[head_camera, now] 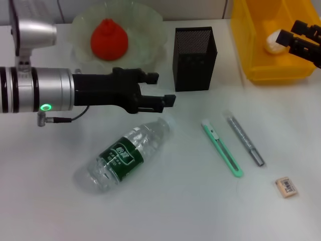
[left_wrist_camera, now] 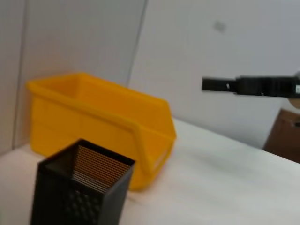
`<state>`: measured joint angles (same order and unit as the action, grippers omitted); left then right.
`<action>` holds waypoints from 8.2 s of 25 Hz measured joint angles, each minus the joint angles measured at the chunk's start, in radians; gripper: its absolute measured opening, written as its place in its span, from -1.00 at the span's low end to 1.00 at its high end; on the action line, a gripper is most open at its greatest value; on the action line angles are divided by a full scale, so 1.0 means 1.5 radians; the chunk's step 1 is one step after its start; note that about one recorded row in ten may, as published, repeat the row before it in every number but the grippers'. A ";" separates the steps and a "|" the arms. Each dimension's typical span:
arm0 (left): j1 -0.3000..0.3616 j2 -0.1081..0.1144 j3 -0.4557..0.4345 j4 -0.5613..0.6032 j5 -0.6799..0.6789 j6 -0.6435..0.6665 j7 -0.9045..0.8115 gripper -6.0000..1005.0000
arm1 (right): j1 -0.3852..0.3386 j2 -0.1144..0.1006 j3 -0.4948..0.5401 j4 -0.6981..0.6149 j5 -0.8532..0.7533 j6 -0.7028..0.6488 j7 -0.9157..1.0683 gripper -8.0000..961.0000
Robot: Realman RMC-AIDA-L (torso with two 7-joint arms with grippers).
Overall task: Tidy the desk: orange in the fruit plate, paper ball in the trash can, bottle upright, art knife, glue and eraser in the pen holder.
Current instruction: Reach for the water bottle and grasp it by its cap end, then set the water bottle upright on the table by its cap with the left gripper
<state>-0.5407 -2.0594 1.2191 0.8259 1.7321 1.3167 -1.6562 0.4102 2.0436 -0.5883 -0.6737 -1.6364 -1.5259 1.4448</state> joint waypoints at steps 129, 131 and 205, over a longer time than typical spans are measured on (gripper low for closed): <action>-0.234 -0.014 0.415 0.075 0.434 -0.125 -0.695 0.45 | 0.017 0.005 -0.006 0.054 0.009 0.002 -0.038 0.67; -0.234 -0.014 0.414 0.078 0.432 -0.128 -0.695 0.45 | 0.017 0.005 -0.005 0.054 0.009 0.003 -0.038 0.67; -0.076 -0.002 -0.035 0.356 0.419 0.040 -0.489 -0.13 | 0.029 0.000 0.002 0.066 0.011 0.004 -0.037 0.67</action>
<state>-0.6551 -2.0630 1.1665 1.3598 2.3609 1.3768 -2.3891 0.4533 2.0432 -0.5859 -0.5745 -1.6194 -1.5200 1.3890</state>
